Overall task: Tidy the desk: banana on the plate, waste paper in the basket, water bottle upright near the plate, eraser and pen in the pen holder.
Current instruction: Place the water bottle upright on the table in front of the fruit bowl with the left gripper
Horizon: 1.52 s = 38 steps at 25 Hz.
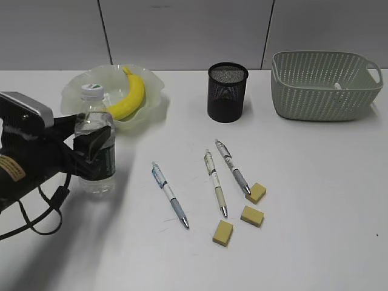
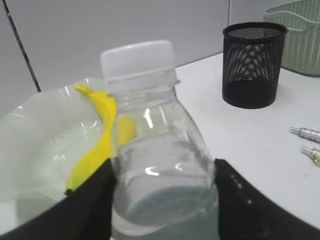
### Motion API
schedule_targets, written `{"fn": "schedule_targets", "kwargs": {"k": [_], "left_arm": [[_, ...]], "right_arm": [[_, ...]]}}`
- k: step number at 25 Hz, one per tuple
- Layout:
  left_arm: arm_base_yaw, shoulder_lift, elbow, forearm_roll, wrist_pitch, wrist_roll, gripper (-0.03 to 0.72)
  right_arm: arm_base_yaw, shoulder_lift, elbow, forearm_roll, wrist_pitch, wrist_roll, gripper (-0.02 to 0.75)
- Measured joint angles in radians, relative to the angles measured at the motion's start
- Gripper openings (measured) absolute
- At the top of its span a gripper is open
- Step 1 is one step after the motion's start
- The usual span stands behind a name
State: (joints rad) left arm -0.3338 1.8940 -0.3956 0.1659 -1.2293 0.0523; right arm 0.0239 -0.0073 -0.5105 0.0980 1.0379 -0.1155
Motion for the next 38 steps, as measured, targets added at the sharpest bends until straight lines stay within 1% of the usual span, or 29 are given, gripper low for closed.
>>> {"fn": "schedule_targets", "kwargs": {"k": [4,10,12,20,28,33,35,38], "left_arm": [[0.0,-0.005,0.017,0.012,-0.011,0.0,0.418],[0.0,-0.006,0.029,0.038,-0.012,0.0,0.494],[0.0,-0.006,0.041,0.042,-0.017,0.0,0.506],[0.0,-0.031,0.062,0.05,0.0,0.0,0.518],[0.0,-0.081,0.107,0.052,0.013,0.0,0.557],[0.0,-0.125,0.125,0.054,0.026,-0.006,0.561],[0.0,-0.166,0.125,0.05,0.027,-0.017,0.561],[0.0,-0.251,0.125,0.026,0.026,-0.069,0.561]], "right_arm": [[0.0,0.0,0.0,0.0,0.0,0.0,0.288],[0.0,0.0,0.0,0.0,0.0,0.0,0.288],[0.0,0.0,0.0,0.0,0.0,0.0,0.288],[0.0,0.0,0.0,0.0,0.0,0.0,0.288],[0.0,0.0,0.0,0.0,0.0,0.0,0.286],[0.0,0.0,0.0,0.0,0.0,0.0,0.253],[0.0,0.0,0.0,0.0,0.0,0.0,0.247],[0.0,0.0,0.0,0.0,0.0,0.0,0.246]]}}
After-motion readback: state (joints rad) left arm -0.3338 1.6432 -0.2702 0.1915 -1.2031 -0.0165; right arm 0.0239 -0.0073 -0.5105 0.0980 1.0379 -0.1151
